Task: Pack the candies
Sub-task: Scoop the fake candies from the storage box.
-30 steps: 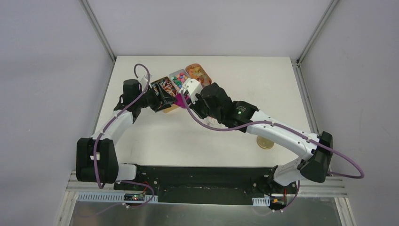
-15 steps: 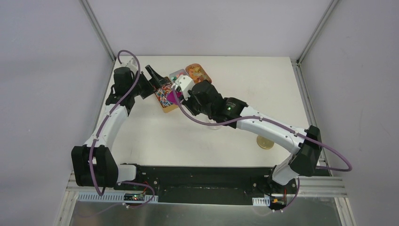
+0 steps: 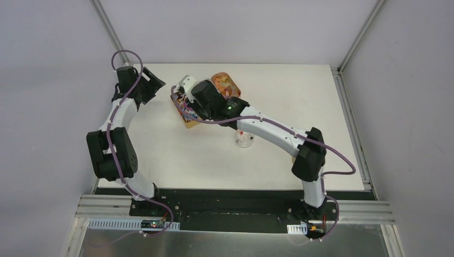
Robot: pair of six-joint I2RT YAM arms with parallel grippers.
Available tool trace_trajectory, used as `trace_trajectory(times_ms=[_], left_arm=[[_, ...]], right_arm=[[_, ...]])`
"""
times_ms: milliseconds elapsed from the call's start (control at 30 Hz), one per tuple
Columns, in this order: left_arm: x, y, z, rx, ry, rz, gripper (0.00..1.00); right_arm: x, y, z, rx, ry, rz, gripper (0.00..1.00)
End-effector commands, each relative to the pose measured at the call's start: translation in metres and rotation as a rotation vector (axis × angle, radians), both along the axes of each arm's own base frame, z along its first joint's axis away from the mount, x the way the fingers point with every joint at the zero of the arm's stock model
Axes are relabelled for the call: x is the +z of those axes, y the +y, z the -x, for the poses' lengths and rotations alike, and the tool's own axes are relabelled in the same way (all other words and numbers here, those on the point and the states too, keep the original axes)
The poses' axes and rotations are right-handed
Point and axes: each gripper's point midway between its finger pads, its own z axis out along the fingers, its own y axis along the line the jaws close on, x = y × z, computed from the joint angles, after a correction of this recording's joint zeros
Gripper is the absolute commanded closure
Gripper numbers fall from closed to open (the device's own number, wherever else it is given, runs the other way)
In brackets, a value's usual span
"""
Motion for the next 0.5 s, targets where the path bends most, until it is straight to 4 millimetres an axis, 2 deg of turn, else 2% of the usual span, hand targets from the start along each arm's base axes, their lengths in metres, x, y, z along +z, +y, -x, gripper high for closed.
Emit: trace_trajectory(times_ms=[0,67,200,467], left_arm=[[-0.012,0.031,-0.026,0.059,0.012,-0.019,0.26],[-0.025,0.037,-0.036,0.065,0.033,-0.019,0.31],[-0.053,0.030,-0.056,0.014,0.076,0.032,0.37],[-0.081,0.035,-0.075,-0.008,0.107,0.055,0.41]], right_arm=[[0.008,0.004,-0.017,-0.034,-0.042,0.068,1.00],[0.002,0.007,-0.023,-0.041,-0.046,0.098,1.00],[-0.012,0.011,-0.030,-0.048,-0.046,0.154,1.00],[-0.040,0.015,-0.039,-0.030,-0.046,0.252,1.00]])
